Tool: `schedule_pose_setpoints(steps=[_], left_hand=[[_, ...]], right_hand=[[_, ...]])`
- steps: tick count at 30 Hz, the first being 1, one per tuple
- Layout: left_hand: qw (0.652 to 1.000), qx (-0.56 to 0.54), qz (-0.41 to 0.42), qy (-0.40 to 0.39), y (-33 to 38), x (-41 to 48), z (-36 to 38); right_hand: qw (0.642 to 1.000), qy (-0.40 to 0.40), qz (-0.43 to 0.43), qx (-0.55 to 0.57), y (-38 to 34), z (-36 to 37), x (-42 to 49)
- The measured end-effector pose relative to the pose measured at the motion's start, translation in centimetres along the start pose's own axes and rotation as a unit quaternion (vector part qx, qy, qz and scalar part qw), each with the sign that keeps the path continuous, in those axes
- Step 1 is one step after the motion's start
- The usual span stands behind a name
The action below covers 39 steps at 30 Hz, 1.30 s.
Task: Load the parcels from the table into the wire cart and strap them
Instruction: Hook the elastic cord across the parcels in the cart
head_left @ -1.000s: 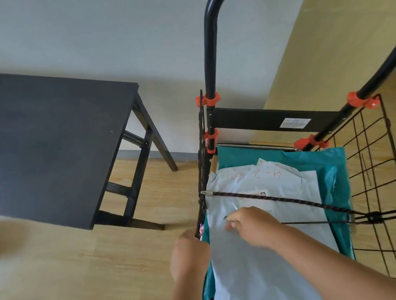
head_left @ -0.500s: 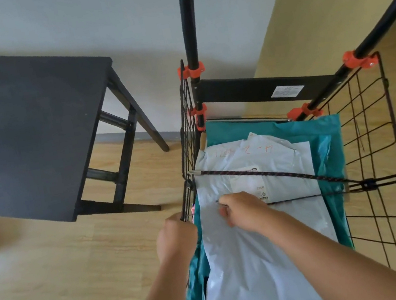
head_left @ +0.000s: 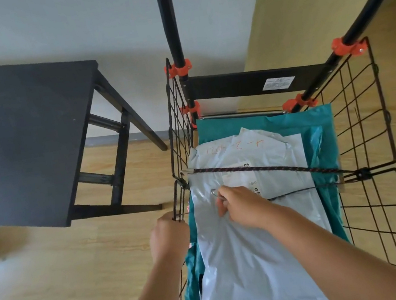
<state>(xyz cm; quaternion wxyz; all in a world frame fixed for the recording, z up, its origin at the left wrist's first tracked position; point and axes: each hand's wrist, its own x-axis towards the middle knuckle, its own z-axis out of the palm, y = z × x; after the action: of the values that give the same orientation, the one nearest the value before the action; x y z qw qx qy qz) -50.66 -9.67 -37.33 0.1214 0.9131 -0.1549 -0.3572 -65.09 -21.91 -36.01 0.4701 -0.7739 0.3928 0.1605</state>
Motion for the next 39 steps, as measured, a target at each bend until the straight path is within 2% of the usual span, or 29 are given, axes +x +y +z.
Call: schedule_pose_setpoints(steps=[6,8,11,14,16,19,23,27,32,39], left_hand=[[1.000,0.004,0.004,0.002,0.2,-0.2,-0.1],[1.000,0.005,0.005,0.001,0.3,-0.3,-0.1],[1.000,0.004,0.005,0.001,0.5,-0.5,-0.2],[1.000,0.003,0.009,0.006,0.6,-0.8,-0.4],[1.000,0.003,0.011,0.009,0.6,-0.9,-0.4],[1.000,0.002,0.016,0.010,0.6,-0.8,-0.4],[1.000,0.007,0.025,0.002,0.2,-0.5,-0.2],[0.999,0.037,0.036,-0.001,0.0,-0.1,-0.3],[0.998,0.034,0.050,0.006,-0.2,-0.2,-0.3],[0.998,0.032,0.049,0.004,-0.2,0.0,-0.2]], right_hand=[[0.999,0.009,-0.004,-0.053,0.6,0.6,0.1],[0.999,-0.005,-0.002,-0.034,0.4,0.5,0.0],[0.999,-0.029,0.045,0.005,0.5,-0.2,-0.3],[0.996,-0.007,0.065,0.054,0.1,-1.6,-0.5],[0.996,0.006,0.044,0.075,-1.2,-2.6,0.0],[0.999,-0.027,0.011,0.040,-3.7,-2.6,2.1],[0.994,-0.081,0.061,-0.041,-5.5,0.4,5.4],[0.986,-0.067,0.111,-0.109,-6.0,3.0,8.0],[0.987,-0.030,0.133,-0.083,-5.3,5.0,9.5],[0.983,-0.045,0.143,-0.108,-4.9,4.9,8.9]])
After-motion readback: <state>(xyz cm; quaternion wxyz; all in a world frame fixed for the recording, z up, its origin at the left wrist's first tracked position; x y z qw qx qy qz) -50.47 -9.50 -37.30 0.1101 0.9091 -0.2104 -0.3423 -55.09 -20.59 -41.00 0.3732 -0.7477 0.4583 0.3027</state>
